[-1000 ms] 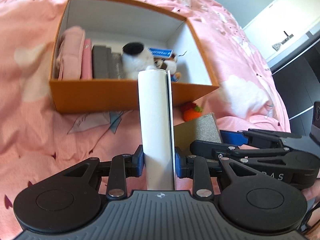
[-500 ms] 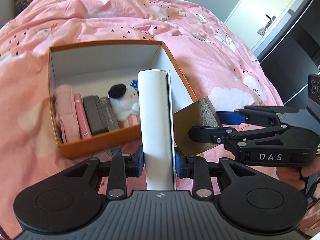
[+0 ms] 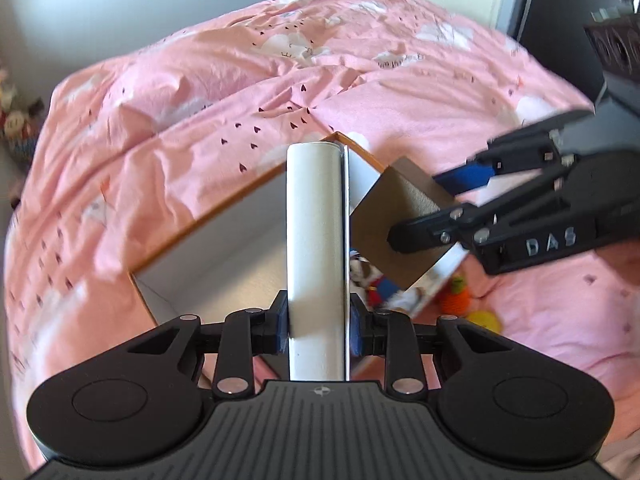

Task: Organize objects
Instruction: 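Carry the glasses case and brown cardboard box over the orange box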

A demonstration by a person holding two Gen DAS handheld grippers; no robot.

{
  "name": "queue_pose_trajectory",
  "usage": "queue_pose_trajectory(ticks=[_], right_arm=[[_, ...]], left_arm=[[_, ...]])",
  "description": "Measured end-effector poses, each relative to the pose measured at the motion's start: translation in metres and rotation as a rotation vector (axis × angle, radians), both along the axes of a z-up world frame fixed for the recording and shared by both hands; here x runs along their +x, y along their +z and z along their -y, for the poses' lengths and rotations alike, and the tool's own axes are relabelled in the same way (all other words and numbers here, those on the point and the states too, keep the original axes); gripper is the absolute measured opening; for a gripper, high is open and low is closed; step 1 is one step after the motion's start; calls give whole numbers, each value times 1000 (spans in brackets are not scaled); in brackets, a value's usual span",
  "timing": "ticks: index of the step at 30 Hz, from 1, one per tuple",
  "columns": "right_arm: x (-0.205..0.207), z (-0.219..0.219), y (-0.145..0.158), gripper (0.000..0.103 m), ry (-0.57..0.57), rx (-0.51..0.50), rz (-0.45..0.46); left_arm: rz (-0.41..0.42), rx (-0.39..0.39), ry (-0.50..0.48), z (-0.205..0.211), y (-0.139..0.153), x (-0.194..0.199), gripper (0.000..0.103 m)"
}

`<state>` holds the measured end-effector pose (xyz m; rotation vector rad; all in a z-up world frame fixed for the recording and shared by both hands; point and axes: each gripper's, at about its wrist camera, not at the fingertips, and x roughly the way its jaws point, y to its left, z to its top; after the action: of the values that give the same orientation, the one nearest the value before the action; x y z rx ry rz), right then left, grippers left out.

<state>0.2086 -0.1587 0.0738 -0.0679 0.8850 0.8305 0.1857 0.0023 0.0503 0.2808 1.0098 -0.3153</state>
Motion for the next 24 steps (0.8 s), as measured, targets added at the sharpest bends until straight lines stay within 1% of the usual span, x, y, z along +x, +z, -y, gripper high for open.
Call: queue_pose_trajectory(ticks=[4,8,10,14,18,21,24], right_arm=[[33,-9,-10,50,-23,-8,-43],[58,-19,-28,50,-38,-33,-71],[68,-24,-38,50,-38,-43,-87],[85,-29,-55,51,-48,-63,-118],[102,-30,-66,51,-56,-72,-143],[114,-33,-71,51,-63,-79,-157],[125,-39,-79,51,-80,-89,-172]], left_arm=[[-11,135,-61,3,-18,28,33],[28,307,-154,7,-47,48,33],[27,367,-209,9,-62,56,33],[11,471,-306,13,-89,66,33],[29,575,-393,11,-112,73,33],[34,639,-477,11,-128,74,33],[19,676,-521,9,-140,76,33]])
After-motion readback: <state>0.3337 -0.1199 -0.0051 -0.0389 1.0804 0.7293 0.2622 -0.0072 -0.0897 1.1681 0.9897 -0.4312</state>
